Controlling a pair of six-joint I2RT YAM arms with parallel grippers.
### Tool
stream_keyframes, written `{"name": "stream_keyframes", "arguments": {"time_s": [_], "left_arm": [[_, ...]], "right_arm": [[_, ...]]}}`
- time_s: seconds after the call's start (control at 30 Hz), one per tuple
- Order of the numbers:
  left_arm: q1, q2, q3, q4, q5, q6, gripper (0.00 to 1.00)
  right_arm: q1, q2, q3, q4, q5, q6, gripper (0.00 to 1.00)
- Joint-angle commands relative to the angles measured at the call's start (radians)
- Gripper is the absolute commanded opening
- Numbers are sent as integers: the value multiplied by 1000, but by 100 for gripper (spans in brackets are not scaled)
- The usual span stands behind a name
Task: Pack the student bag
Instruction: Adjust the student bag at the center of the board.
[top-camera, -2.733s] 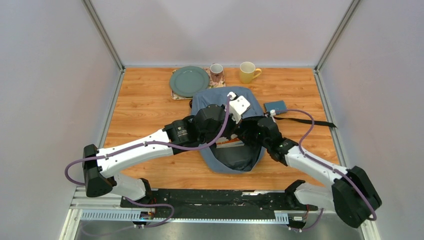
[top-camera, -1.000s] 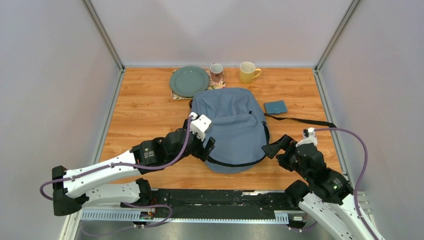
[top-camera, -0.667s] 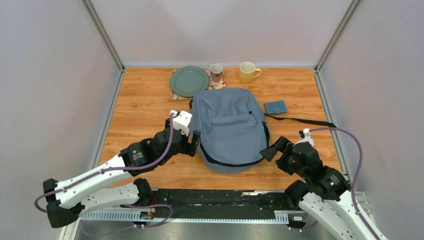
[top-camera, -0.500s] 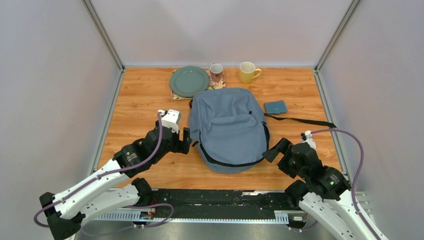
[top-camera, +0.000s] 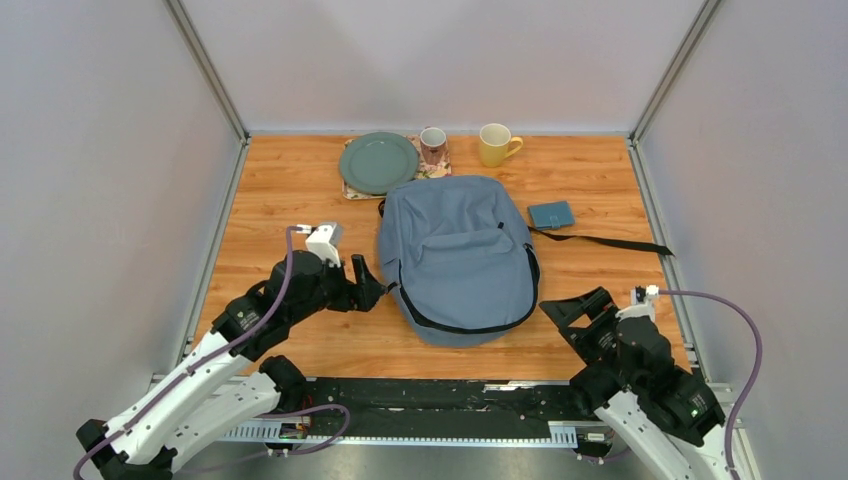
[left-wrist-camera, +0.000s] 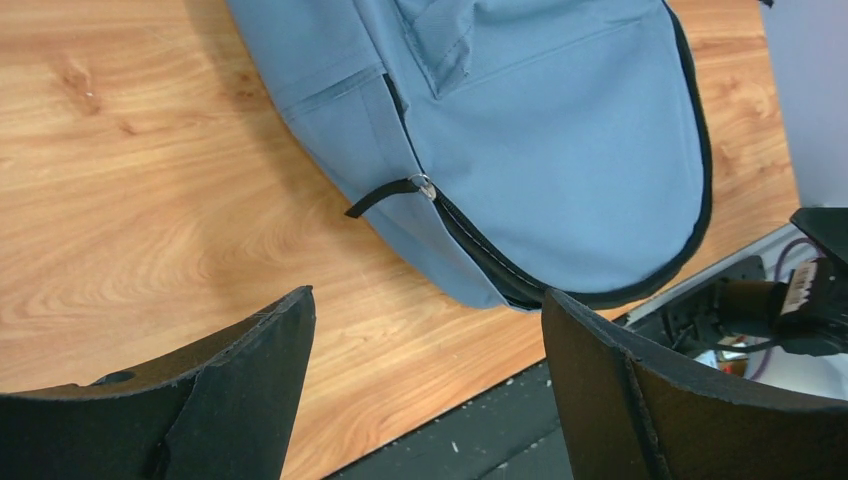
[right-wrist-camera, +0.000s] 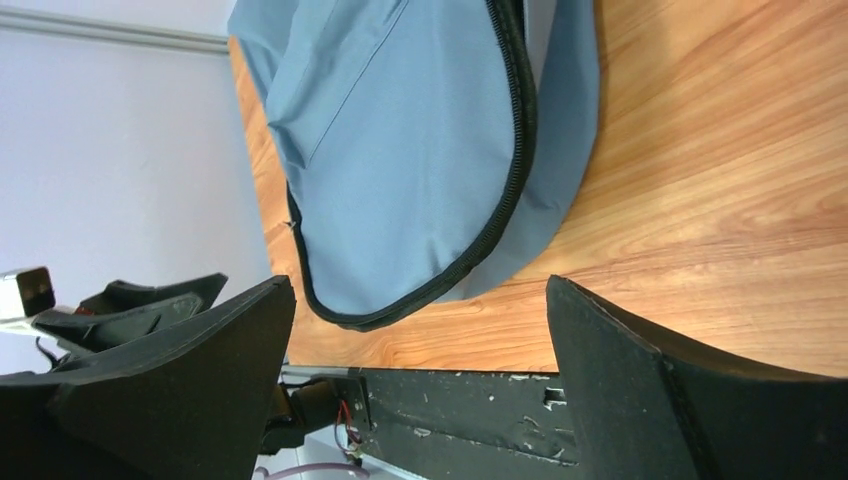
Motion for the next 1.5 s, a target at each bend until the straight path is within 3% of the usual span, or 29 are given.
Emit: {"name": "stream_keyframes", "arguments": {"time_s": [0.0, 0.13, 0.2, 0.27, 0.33, 0.4, 0.6, 0.9, 1.2, 1.33, 1.47], "left_arm": [[4, -33, 2, -27, 31, -128, 90], [4, -47, 45, -142, 2, -187, 90], [4, -62, 69, -172, -13, -201, 90], [4, -86, 81, -199, -32, -192, 90], [4, -111, 71, -184, -33, -168, 90], [4, -154, 36, -161, -27, -166, 90], [4, -154, -20, -123, 31, -88, 90], [4, -94, -40, -141, 88, -30, 90], [4, -94, 18, -132, 14, 36, 92], [4, 11, 98, -118, -110, 75, 97], [17, 146, 147, -37, -124, 113, 99]], "right_arm": [[1, 80, 98, -82, 103, -38, 100], [2, 331, 247, -225, 103, -131, 100], [4, 376, 316, -248, 98, -149, 100], [4, 367, 323, -209, 54, -118, 100], [4, 303, 257, -24, -41, -146, 100], [2, 269, 212, 55, -136, -125, 100], [4, 306, 192, -53, -172, -95, 100], [2, 232, 206, -147, -107, -103, 100], [2, 290, 134, -46, -153, -94, 100], [2, 341, 100, 6, -172, -83, 100], [2, 357, 77, 65, -173, -72, 100]]}}
